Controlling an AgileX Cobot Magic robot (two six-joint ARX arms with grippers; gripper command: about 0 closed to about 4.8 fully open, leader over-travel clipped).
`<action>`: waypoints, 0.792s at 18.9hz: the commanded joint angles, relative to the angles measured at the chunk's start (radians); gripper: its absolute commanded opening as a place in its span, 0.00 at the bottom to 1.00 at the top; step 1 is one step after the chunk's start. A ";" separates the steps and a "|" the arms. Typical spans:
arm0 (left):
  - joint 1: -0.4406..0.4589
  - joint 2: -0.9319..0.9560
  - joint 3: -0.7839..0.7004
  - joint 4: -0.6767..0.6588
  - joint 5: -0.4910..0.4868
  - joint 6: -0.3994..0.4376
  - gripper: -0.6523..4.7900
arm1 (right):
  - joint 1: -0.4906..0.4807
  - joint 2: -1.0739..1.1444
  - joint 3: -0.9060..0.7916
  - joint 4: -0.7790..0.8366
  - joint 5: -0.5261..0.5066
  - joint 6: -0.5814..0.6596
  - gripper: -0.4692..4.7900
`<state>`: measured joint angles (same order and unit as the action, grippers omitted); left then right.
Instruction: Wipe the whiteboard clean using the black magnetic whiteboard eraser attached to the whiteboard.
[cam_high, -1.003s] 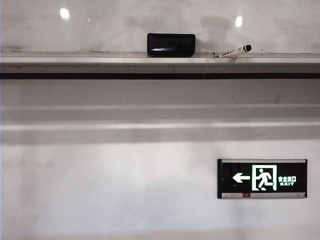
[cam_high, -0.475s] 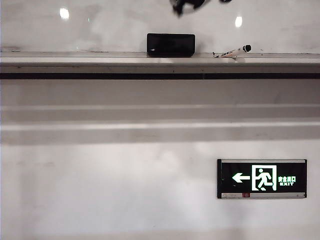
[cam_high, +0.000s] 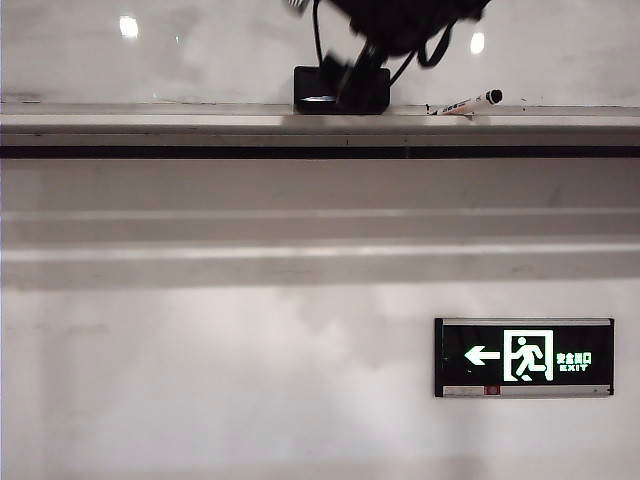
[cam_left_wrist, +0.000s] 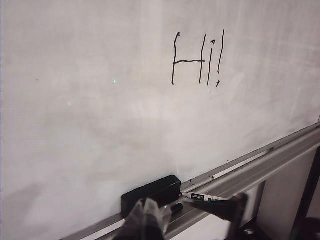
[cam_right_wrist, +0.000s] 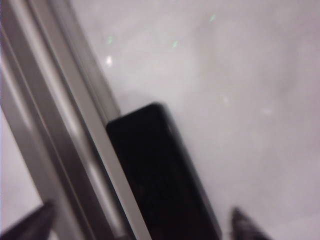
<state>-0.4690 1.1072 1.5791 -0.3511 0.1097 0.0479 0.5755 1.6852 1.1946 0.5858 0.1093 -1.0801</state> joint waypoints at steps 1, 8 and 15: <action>0.000 -0.004 0.008 0.016 0.004 -0.008 0.11 | 0.000 0.069 0.104 0.019 0.013 -0.053 0.92; 0.000 -0.004 0.008 0.017 0.007 -0.008 0.11 | -0.055 0.185 0.232 -0.038 0.037 -0.121 0.85; 0.000 -0.004 0.008 0.046 0.008 -0.008 0.11 | -0.078 0.185 0.234 -0.043 0.042 -0.121 0.69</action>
<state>-0.4694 1.1072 1.5795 -0.3313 0.1123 0.0441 0.4980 1.8721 1.4239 0.5335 0.1463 -1.1999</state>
